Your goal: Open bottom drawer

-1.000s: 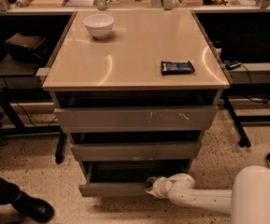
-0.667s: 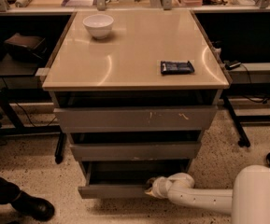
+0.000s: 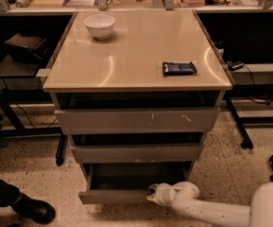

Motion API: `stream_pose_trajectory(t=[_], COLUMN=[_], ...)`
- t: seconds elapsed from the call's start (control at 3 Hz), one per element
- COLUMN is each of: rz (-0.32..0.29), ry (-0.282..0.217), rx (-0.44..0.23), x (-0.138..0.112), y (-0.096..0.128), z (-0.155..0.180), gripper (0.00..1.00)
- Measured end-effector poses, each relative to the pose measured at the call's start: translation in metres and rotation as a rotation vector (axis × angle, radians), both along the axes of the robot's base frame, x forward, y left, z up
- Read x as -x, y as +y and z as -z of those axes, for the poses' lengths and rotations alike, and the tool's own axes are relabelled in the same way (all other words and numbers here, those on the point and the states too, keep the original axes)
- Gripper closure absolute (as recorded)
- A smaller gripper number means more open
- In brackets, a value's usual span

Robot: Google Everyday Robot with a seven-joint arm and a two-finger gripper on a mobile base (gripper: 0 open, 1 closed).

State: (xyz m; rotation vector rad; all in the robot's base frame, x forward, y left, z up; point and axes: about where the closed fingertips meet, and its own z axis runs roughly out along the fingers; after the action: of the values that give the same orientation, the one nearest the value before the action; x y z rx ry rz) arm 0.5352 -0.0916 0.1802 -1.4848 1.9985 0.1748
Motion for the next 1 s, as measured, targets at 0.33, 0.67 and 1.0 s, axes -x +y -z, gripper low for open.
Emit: stream_pose_trajectory(t=[0.33, 0.67, 1.0], rz=[0.005, 0.005, 0.022], ry=[0.002, 0.002, -0.013], rx=[-0.008, -0.008, -0.01], x=[0.011, 0.011, 0.027], y=[0.002, 0.003, 0.001], z=[-0.003, -0.005, -0.002], gripper=[1.0, 1.0, 1.0])
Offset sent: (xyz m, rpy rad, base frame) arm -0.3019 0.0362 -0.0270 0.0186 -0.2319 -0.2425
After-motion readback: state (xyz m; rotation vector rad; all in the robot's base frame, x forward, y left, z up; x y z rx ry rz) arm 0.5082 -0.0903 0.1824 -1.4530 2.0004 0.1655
